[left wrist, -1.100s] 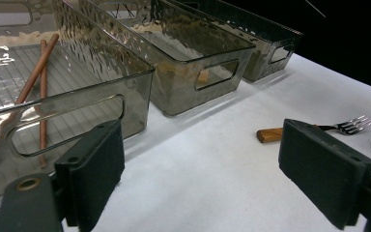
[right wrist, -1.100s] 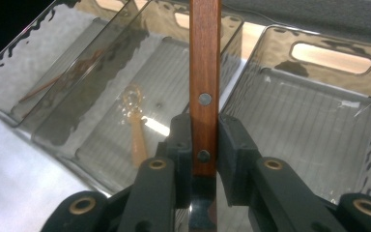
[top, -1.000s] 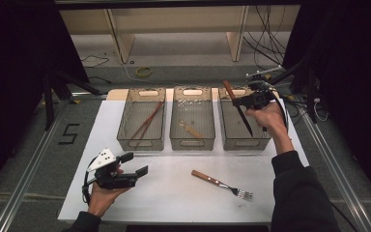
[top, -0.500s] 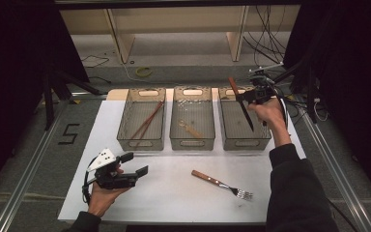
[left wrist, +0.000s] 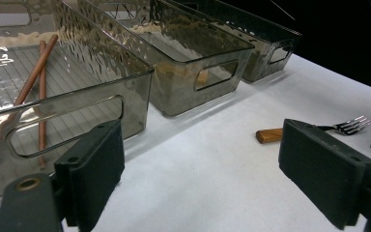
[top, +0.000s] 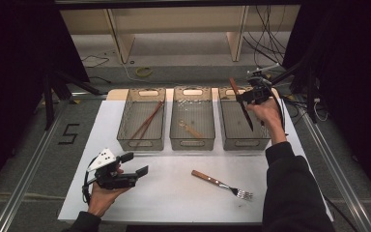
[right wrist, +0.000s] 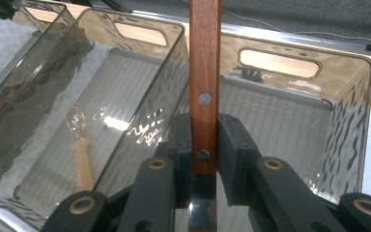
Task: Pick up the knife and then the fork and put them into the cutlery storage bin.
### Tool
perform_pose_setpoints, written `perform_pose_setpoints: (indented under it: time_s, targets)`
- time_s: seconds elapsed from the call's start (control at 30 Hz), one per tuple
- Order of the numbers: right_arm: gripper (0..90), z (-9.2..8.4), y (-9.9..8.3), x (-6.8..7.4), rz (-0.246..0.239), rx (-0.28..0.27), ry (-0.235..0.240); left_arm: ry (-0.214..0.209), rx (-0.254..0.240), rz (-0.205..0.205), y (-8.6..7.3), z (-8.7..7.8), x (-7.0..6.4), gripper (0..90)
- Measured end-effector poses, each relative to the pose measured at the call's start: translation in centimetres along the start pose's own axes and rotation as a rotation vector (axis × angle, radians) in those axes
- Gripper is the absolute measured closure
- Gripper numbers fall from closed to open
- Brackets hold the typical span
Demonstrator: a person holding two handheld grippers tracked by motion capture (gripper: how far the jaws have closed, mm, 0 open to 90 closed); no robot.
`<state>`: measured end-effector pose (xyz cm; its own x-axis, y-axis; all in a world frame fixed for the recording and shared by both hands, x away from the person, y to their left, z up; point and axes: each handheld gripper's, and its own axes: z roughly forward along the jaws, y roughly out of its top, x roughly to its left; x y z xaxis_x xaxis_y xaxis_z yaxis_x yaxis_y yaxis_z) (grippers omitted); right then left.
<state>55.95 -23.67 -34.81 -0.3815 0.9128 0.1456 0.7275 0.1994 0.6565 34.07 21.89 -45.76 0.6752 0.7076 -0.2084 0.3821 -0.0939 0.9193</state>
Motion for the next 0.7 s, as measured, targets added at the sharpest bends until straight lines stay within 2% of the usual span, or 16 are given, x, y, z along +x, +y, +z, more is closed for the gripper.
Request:
perform_pose_setpoints:
  time_s: [0.7]
  targets:
    - [77.4, 1.8, -0.6, 0.0, 0.003, 0.011, -0.022, -0.002, -0.004, 0.000, 0.0, 0.0, 0.0, 15.9]
